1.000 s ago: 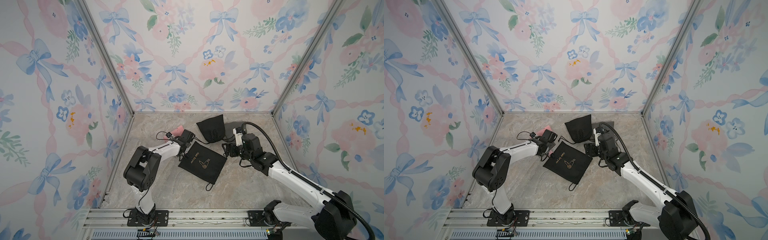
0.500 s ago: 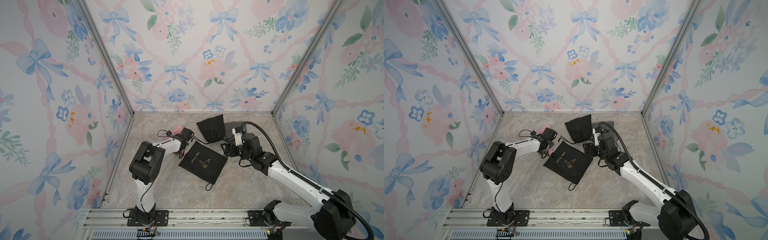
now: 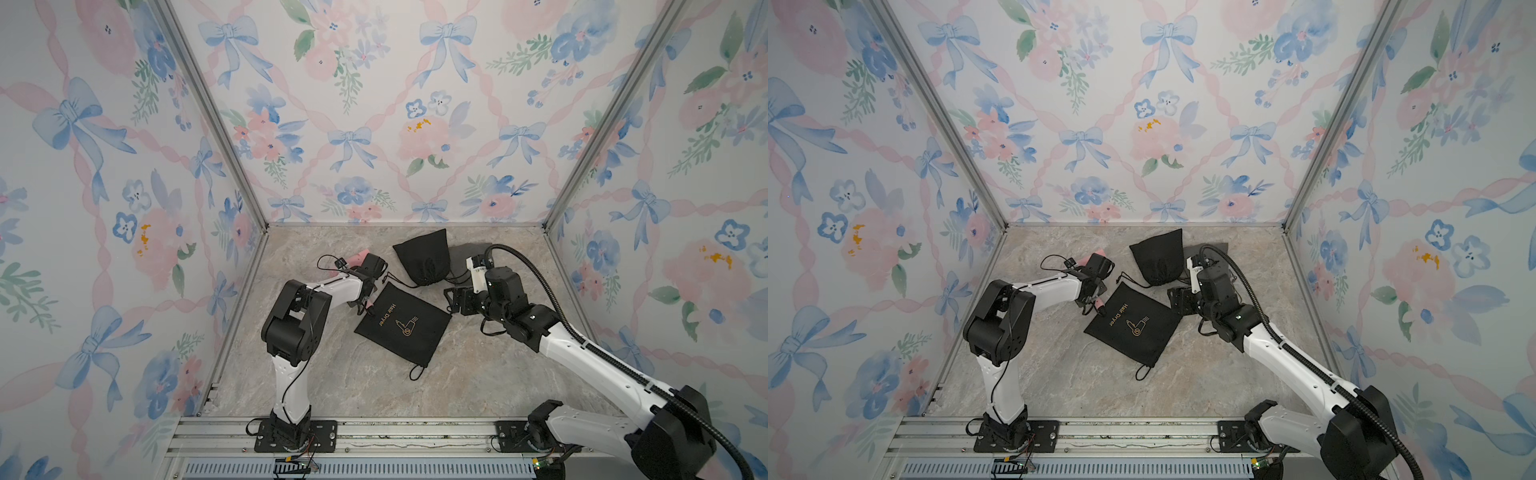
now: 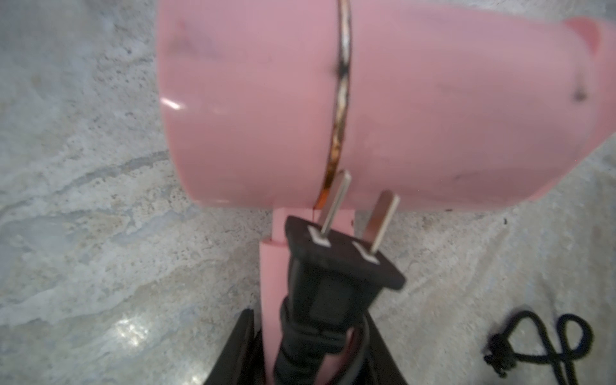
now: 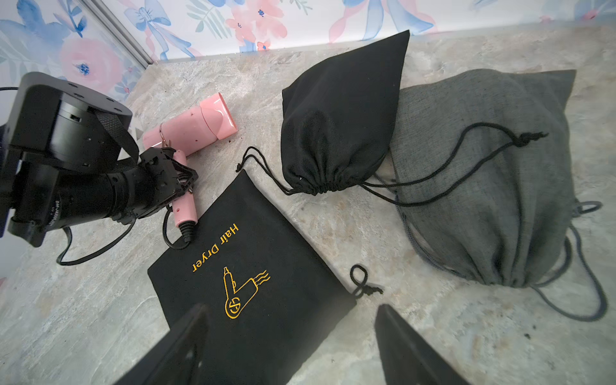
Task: Pack away hair dryers
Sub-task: Pick up the hair dryer from the center of the board.
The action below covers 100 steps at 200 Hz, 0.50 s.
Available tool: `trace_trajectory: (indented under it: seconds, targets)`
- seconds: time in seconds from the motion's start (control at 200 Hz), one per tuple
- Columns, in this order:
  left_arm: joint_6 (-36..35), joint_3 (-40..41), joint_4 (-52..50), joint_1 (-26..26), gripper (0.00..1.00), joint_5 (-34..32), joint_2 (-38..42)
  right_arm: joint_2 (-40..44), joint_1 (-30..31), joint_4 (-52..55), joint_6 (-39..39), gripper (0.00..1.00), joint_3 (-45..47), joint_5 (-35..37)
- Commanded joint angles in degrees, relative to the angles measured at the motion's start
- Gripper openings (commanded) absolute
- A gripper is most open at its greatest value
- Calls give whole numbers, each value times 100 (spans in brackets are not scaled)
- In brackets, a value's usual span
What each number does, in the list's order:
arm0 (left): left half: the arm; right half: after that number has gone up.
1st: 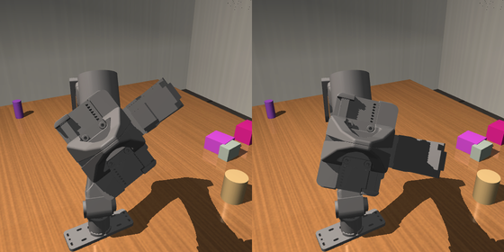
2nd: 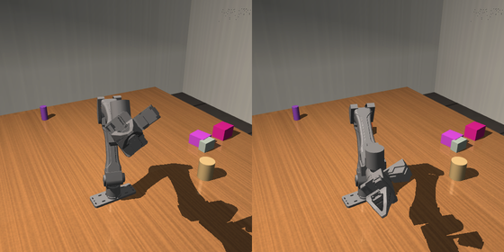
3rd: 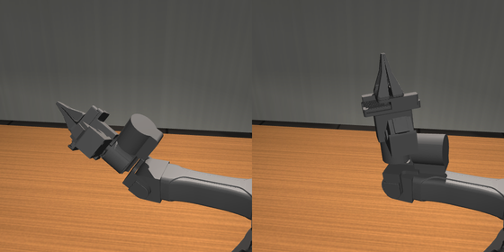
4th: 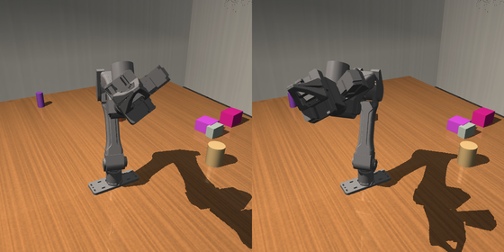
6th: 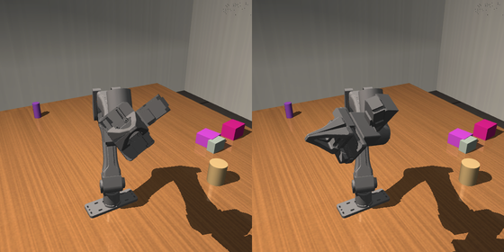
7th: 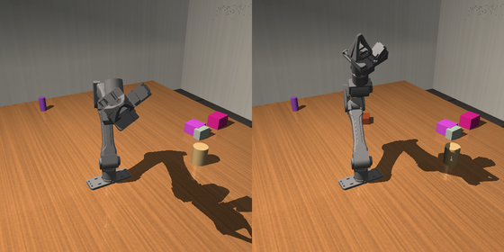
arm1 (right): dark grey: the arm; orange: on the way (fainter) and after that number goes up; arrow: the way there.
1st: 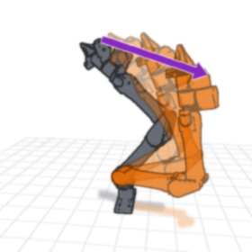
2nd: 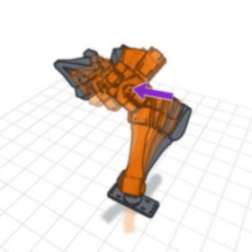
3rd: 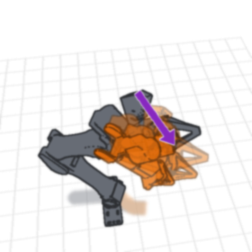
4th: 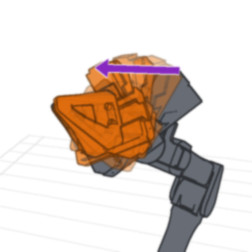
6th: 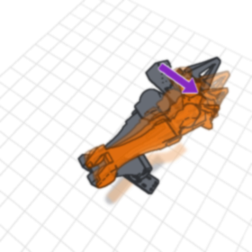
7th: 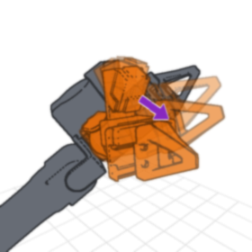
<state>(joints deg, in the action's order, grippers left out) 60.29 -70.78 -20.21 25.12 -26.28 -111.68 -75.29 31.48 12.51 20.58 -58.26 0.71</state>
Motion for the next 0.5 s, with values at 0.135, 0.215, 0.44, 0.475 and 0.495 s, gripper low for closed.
trace_trajectory:
  seconds: [0.135, 0.215, 0.44, 0.475, 0.495]
  targets:
    - [-1981, -228, -42, 4, 12, -390, 1090, 149, -96, 250, 21, 81, -264, 62]
    - [-2614, -269, -40, 114, 11, -389, 1384, 227, -179, 269, 43, 81, -279, -20]
    - [-3873, -220, -20, 176, 11, 154, 2134, 434, -458, 525, 3, 81, -473, -187]
    - [-4050, -225, -19, 191, 11, 276, 2192, 485, -525, 573, -2, 81, -514, -238]
    - [-4162, -225, -24, 205, 11, 366, 2230, 518, -561, 599, -8, 81, -531, -274]
